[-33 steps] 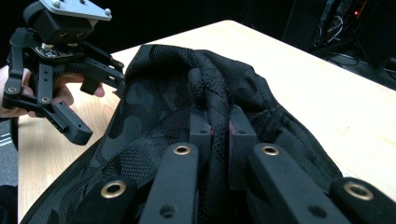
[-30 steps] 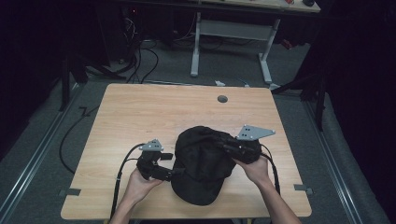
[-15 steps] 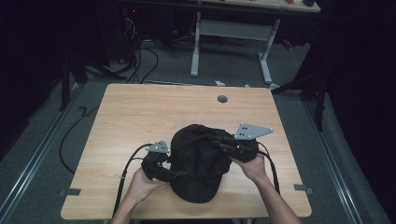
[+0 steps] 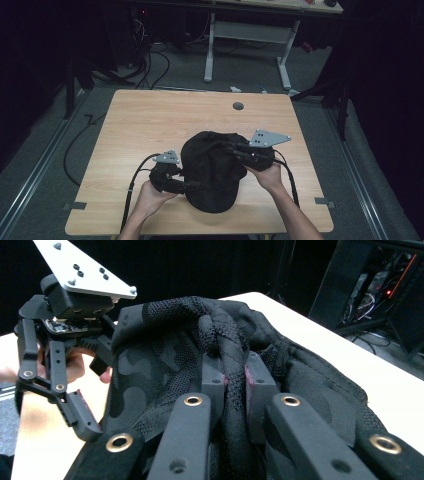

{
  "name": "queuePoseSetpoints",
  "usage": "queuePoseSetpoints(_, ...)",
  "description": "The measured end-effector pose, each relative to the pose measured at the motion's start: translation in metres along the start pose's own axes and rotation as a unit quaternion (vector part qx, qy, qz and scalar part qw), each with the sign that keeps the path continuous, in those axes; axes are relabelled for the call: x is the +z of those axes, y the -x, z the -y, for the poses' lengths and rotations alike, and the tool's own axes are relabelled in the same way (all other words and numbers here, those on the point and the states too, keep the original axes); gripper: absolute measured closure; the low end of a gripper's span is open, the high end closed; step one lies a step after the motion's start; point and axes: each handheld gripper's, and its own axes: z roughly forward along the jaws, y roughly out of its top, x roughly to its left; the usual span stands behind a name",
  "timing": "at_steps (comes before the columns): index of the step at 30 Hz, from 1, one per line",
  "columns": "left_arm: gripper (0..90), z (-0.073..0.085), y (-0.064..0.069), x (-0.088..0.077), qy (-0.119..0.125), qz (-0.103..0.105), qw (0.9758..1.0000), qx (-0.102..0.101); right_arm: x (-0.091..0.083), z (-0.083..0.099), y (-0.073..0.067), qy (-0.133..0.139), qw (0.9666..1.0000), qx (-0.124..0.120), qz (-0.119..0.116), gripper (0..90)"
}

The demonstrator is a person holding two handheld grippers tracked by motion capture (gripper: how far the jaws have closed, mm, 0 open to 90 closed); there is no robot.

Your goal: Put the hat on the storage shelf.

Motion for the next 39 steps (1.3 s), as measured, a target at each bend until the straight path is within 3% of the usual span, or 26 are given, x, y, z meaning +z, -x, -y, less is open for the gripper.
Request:
queuePoseSetpoints(9,41.1,-0.001,0.0,0.0,0.0,0.014,0.9999,-0.006,0.001,0.0,0.0,0.016,0.9999,-0.004,0.002,83.4)
queuePoseSetpoints(16,35.3,-0.004,-0.008,0.004,0.009,-0.009,0.9999,-0.008,0.003,0.0,-0.005,0.022,0.9994,-0.024,-0.008,83.5)
queuePoseSetpoints(21,38.2,0.0,-0.006,0.005,-0.007,-0.006,1.0,-0.001,0.003,-0.001,-0.006,0.024,0.9992,-0.031,-0.007,83.3)
queuePoseSetpoints(27,52.4,0.001,0.004,-0.003,0.007,0.039,0.9992,0.001,0.0,-0.001,0.0,0.027,0.9993,-0.019,0.015,81.9)
queuePoseSetpoints(31,64.1,0.001,0.009,-0.005,-0.005,0.066,0.9978,0.003,0.0,0.0,0.006,0.026,0.9993,-0.004,0.028,78.8)
queuePoseSetpoints(35,78.0,0.005,0.013,-0.002,-0.032,0.073,0.9967,0.014,0.001,0.001,0.007,0.025,0.9993,-0.007,0.026,76.2)
queuePoseSetpoints(39,84.2,0.005,0.016,-0.004,-0.036,0.084,0.9957,0.014,-0.001,-0.001,0.003,0.029,0.999,-0.022,0.025,74.4)
